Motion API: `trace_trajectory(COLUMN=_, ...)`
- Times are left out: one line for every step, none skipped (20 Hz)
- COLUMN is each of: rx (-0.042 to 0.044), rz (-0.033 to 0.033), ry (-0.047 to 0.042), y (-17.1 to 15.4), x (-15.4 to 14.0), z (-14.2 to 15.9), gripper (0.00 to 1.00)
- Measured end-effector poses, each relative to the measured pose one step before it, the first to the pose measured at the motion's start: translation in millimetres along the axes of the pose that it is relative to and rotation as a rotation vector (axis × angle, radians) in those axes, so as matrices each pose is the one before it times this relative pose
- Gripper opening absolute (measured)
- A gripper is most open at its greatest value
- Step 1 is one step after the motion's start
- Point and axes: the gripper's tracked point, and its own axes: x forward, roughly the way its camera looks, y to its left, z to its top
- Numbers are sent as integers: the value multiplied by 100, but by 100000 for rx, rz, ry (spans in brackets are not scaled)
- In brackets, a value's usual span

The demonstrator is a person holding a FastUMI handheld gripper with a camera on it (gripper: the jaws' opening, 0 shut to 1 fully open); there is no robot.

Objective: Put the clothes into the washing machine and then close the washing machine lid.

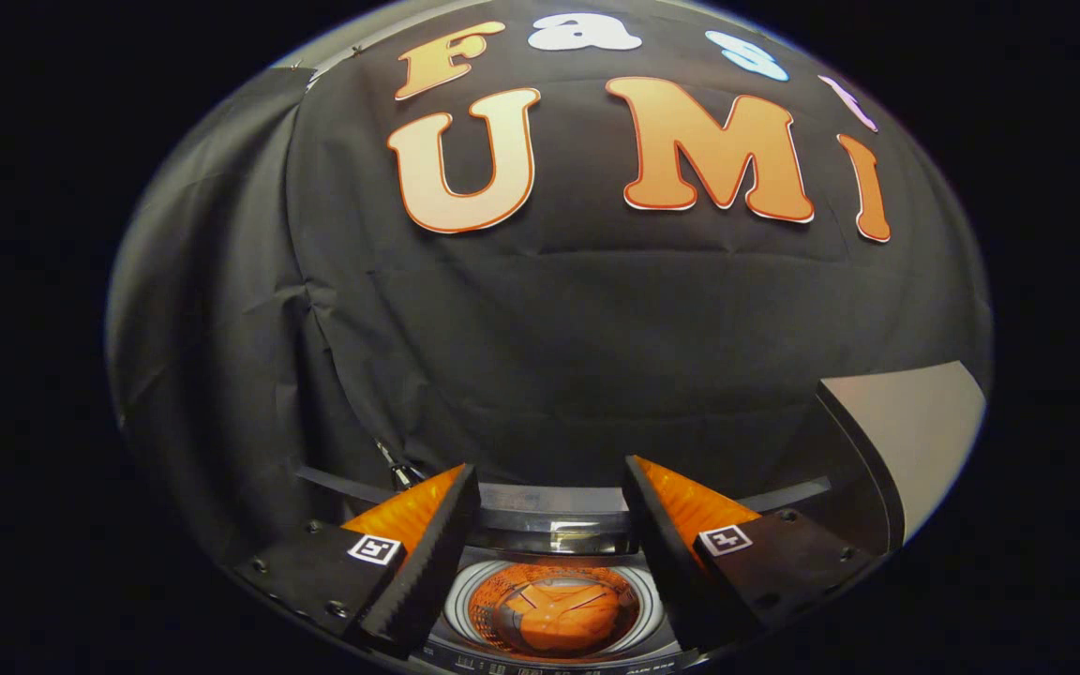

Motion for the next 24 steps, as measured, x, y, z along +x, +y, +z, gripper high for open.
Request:
trace_trajectory(rx=578, rz=-124, ry=-747, y=-92, x=-249, z=-763, gripper=99)
trace_trajectory(rx=309, rz=-1606, ry=386, y=-414, x=212, z=-1078, gripper=100)
trace_trajectory(rx=511, rz=-615, ry=4989, y=-274, x=-376, z=-1894, gripper=100)
trace_trajectory(rx=2226, rz=1972, ry=2204, y=279, x=433, z=-1656, gripper=100)
trace_trajectory(rx=2517, rz=917, ry=4106, y=128, x=842, z=-2486, gripper=100)
trace_trajectory(rx=1268, rz=95, ry=3823, y=-157, x=384, z=-2143, gripper=100)
trace_trajectory(rx=703, rz=-302, ry=792, y=-326, x=764, z=-1136, gripper=99)
trace_trajectory(rx=-316, rz=-235, ry=1789, y=-310, x=356, z=-1057, gripper=98)
trace_trajectory(rx=139, rz=97, ry=1765, y=-241, x=-146, z=-825, gripper=98)
trace_trajectory(rx=518, rz=452, ry=487, y=48, x=-121, z=-334, gripper=98)
trace_trajectory(rx=216, rz=156, ry=-76, y=281, x=-163, z=-16, gripper=98)
trace_trajectory(rx=-646, rz=-24, ry=602, y=-99, x=100, z=-116, gripper=98)
trace_trajectory(rx=-371, rz=182, ry=44, y=59, x=7, z=48, gripper=98)
trace_trajectory(rx=-641, rz=-307, ry=397, y=-100, x=24, z=-64, gripper=98)
trace_trajectory(rx=-226, rz=-142, ry=49, y=-211, x=-254, z=145, gripper=98)
trace_trajectory(rx=-120, rz=56, ry=408, y=-57, x=-97, z=9, gripper=98)
trace_trajectory(rx=-97, rz=93, ry=-129, y=152, x=-197, z=112, gripper=98)
trace_trajectory(rx=-53, rz=13, ry=-322, y=90, x=-211, z=296, gripper=99)
trace_trajectory(rx=-88, rz=17, ry=-912, y=-13, x=-381, z=473, gripper=99)
trace_trajectory(rx=-456, rz=-5, ry=-1291, y=178, x=-547, z=657, gripper=98)
trace_trajectory(rx=-425, rz=123, ry=-1556, y=69, x=-775, z=1007, gripper=98)
trace_trajectory(rx=-272, rz=539, ry=-2250, y=156, x=-916, z=1278, gripper=98)
trace_trajectory(rx=-392, rz=214, ry=-2429, y=1, x=-1160, z=1129, gripper=98)
trace_trajectory(rx=-54, rz=-519, ry=-2366, y=-105, x=-1266, z=1432, gripper=98)
